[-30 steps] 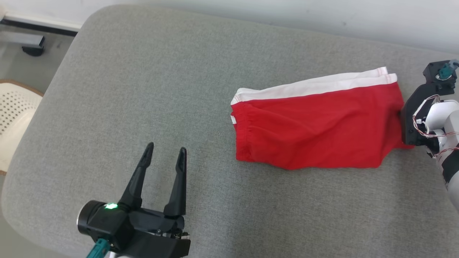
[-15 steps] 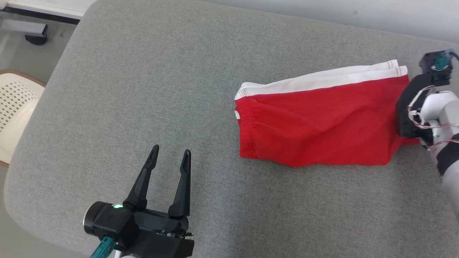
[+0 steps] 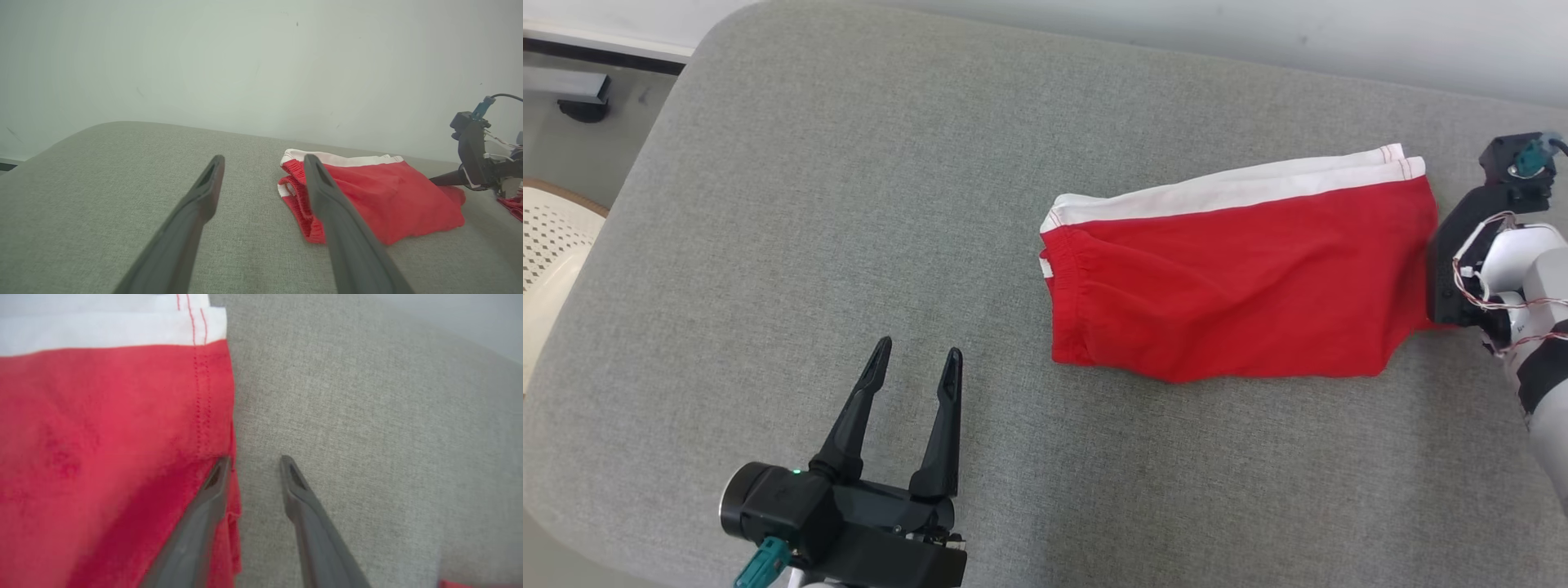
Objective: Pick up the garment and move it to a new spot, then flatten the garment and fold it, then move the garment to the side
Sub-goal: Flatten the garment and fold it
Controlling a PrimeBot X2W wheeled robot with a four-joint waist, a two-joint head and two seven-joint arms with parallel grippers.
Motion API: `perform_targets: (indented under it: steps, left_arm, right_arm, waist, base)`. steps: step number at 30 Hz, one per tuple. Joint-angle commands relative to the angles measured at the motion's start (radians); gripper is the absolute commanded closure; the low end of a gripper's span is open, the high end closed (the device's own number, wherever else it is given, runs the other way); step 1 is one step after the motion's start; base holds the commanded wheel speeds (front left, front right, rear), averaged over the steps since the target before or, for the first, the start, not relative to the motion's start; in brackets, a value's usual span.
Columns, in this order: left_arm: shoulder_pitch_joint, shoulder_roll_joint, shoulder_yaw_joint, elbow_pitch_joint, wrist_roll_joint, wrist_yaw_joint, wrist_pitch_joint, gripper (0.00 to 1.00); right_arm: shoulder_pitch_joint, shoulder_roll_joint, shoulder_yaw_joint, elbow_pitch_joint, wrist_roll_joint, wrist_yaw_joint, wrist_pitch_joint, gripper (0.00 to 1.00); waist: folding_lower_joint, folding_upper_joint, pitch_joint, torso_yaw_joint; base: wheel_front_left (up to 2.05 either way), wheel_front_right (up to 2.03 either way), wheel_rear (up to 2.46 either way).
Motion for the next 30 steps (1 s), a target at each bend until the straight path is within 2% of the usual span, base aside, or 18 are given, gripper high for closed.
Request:
perform_targets:
  steps: [1,9,15,21,24,28,30]
  left_arm:
    - [-0.001,-0.003,0.000,0.006,0.002,-0.002,-0.003,0.00]
    - [-0.006,-0.005,0.001,0.009,0.002,-0.008,-0.003,0.00]
    - [0.003,-0.006,0.008,0.008,0.001,-0.010,-0.003,0.00]
    - [-0.001,-0.006,0.001,0.011,0.000,-0.010,-0.003,0.00]
    - [-0.012,-0.006,-0.009,0.013,-0.003,-0.012,-0.003,0.00]
    - [-0.010,-0.006,-0.016,0.018,-0.008,-0.012,-0.003,0.00]
    - [-0.002,-0.006,-0.010,0.018,-0.013,-0.008,-0.003,0.00]
  right_arm:
    - [0.033,0.003,-0.002,0.006,-0.013,-0.002,-0.009,0.00]
    - [0.043,-0.019,-0.061,-0.020,-0.063,-0.002,-0.111,0.00]
    - [0.059,0.012,-0.135,-0.048,-0.103,-0.002,-0.172,0.00]
    - [0.053,0.050,-0.190,-0.056,-0.151,-0.002,-0.143,0.00]
    - [0.038,0.054,-0.222,-0.073,-0.179,-0.002,-0.137,0.00]
    - [0.046,0.027,-0.274,-0.115,-0.241,-0.002,-0.119,0.00]
    - [0.060,0.045,-0.299,-0.141,-0.262,-0.002,-0.106,0.00]
  waist:
    - [-0.0002,-0.0001,-0.003,-0.003]
    - [-0.0002,-0.0001,-0.009,-0.004]
    - [-0.0002,-0.0001,-0.010,-0.007]
    - [-0.0002,-0.0001,-0.004,-0.003]
    - [-0.0002,-0.0001,0.002,0.010]
    - [-0.0002,-0.0001,-0.003,0.022]
    - [-0.0002,-0.0001,-0.007,0.022]
  base:
    - [0.00,0.00,0.00]
    - [0.00,0.00,0.00]
    - [0.00,0.00,0.00]
    - [0.00,0.00,0.00]
    - [0.00,0.00,0.00]
    - [0.00,0.00,0.00]
    - [0.00,0.00,0.00]
